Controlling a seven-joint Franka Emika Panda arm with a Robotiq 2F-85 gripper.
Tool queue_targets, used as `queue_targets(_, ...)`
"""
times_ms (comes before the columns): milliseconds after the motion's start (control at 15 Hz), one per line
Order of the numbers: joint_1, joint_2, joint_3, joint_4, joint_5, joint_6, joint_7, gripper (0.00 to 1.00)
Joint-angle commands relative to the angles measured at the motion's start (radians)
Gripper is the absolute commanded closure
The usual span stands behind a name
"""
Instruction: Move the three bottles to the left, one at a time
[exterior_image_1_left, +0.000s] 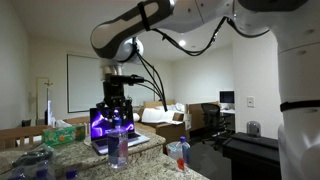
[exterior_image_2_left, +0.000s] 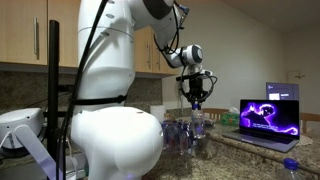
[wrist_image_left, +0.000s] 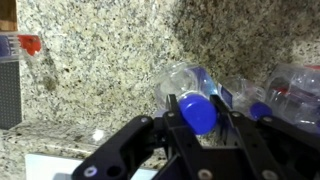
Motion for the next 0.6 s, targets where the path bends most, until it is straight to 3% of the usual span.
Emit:
queue_targets(0,0.021,0.162,0.016,0.174,-0.023,-0.086,0.025,0.85)
queue_targets(533,0.095,0.426,-0.012,0.397,-0.024,-0.109,0.024,0.86)
